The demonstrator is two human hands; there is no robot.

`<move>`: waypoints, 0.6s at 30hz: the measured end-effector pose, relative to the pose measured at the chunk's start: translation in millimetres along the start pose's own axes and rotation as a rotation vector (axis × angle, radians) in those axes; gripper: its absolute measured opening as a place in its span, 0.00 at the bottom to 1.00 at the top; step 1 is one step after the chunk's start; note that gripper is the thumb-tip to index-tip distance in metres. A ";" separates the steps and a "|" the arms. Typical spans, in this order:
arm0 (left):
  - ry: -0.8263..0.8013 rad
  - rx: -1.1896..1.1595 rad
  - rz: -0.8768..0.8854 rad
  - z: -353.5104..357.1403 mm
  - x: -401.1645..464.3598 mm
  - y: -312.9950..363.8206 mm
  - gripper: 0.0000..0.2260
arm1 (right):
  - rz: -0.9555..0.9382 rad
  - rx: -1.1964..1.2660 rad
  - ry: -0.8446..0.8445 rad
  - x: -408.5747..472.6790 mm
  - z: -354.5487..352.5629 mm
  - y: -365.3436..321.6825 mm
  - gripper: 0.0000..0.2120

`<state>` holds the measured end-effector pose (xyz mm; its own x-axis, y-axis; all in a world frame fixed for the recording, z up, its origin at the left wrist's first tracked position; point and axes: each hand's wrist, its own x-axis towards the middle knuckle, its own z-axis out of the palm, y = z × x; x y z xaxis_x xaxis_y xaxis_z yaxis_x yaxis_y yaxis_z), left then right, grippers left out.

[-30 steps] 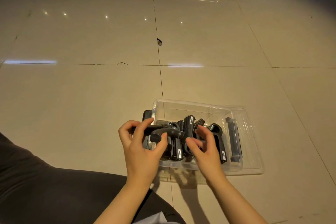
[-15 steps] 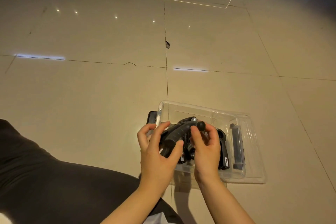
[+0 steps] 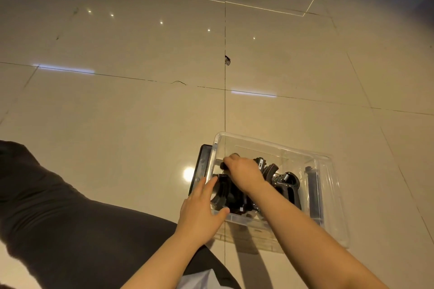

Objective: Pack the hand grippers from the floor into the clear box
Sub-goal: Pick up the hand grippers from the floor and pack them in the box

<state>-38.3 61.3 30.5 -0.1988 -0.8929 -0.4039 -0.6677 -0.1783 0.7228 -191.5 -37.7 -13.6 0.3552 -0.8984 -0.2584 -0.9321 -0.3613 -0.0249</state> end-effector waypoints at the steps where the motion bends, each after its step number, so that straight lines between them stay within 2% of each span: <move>1: -0.024 -0.015 -0.008 0.1 1.2 -0.9 0.33 | 0.005 -0.011 -0.039 0.2 6.4 -5.6 0.13; 4: -0.117 -0.011 -0.050 -0.7 3.1 -3.9 0.32 | 0.059 0.012 -0.113 -3.8 23.2 -18.4 0.16; 8: -0.181 0.079 0.007 -5.0 0.0 -1.0 0.31 | 0.104 0.110 -0.128 -7.8 32.3 -18.2 0.16; 11: -0.094 -0.108 0.078 -23.5 -5.6 4.5 0.26 | 0.187 0.326 -0.073 -11.7 24.2 -15.3 0.19; 14: 0.072 -0.154 0.194 -77.2 -5.9 -4.3 0.21 | 0.374 0.533 0.189 -14.0 -4.8 -24.2 0.16; 16: 0.189 -0.097 0.228 -124.4 -3.4 -23.9 0.20 | 0.362 0.611 0.309 -7.6 -29.8 -44.2 0.13; 18: 0.294 0.015 0.205 -177.2 -1.3 -49.2 0.20 | 0.238 0.626 0.331 12.0 -55.4 -75.8 0.12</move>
<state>122.0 -2.0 94.8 -0.1165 -0.9906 -0.0714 -0.6462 0.0210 0.7629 -112.6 -35.0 38.7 0.0498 -0.9985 -0.0239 -0.8175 -0.0270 -0.5753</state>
